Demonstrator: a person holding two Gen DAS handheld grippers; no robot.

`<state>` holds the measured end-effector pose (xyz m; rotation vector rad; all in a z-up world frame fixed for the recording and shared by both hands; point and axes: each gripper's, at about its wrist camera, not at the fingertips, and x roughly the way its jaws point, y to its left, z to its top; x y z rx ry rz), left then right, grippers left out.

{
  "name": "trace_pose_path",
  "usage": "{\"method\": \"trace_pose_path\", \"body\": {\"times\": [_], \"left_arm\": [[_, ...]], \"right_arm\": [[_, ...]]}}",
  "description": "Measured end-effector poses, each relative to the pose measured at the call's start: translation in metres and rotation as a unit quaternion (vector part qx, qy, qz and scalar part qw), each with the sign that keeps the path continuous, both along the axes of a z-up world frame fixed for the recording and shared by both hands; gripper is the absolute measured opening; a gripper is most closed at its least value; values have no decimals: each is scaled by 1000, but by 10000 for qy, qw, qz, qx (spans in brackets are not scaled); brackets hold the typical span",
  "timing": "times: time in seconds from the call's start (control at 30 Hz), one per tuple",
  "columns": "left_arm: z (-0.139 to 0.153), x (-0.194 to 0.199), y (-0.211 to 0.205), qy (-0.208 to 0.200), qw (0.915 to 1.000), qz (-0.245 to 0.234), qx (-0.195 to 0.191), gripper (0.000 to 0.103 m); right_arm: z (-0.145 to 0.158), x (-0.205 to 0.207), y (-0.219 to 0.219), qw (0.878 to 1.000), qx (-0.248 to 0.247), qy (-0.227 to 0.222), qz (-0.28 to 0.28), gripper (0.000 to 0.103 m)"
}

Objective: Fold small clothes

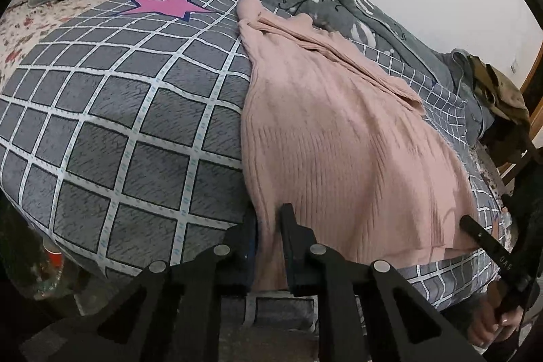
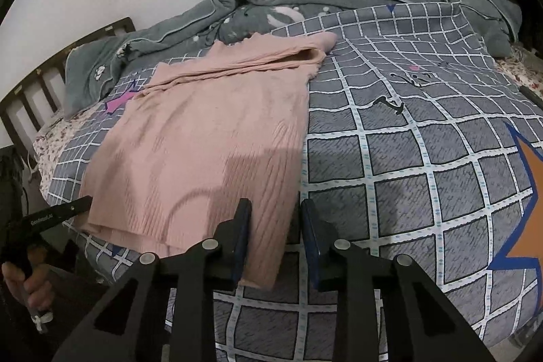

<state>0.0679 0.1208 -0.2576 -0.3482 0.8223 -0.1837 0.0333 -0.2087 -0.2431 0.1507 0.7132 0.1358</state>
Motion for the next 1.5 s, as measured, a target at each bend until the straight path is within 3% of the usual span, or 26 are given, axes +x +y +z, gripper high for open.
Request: {"method": "trace_pose_path", "body": {"times": [0.23, 0.3, 0.37, 0.57, 0.77, 0.9, 0.93, 1.1, 1.27, 1.33, 1.5], "left_arm": [[0, 1, -1, -11, 10000, 24, -58, 18], [1, 0, 1, -61, 9999, 118, -1, 11], [2, -2, 5, -95, 9998, 176, -43, 10], [-1, 1, 7, 74, 9997, 93, -216, 10], [-2, 2, 6, 73, 9997, 48, -244, 13], [-4, 6, 9, 71, 9993, 96, -345, 8], [-4, 7, 12, 82, 9989, 103, -443, 7], [12, -3, 25, -149, 9977, 184, -628, 7], [32, -24, 48, -339, 9928, 254, -1118, 6], [37, -28, 49, -378, 9929, 274, -1093, 6], [51, -39, 49, -508, 9925, 229, -1091, 6]], "right_arm": [[-2, 2, 2, 9998, 160, 72, 93, 30], [-3, 2, 3, 9999, 125, 64, 96, 29], [-1, 0, 1, 9999, 112, 10, 50, 6], [-1, 1, -12, 9987, 493, 89, -3, 10], [-5, 4, -3, 9987, 454, 189, 152, 15], [-7, 4, 4, 9990, 317, 235, 224, 14], [-7, 4, 5, 9989, 341, 241, 231, 7], [0, 0, -7, 9943, 1005, 138, 328, 5], [19, -18, -24, 9875, 1510, -132, 443, 4], [21, -21, -29, 9844, 1699, -94, 449, 4], [32, -32, -23, 9843, 1679, -190, 512, 4]]}}
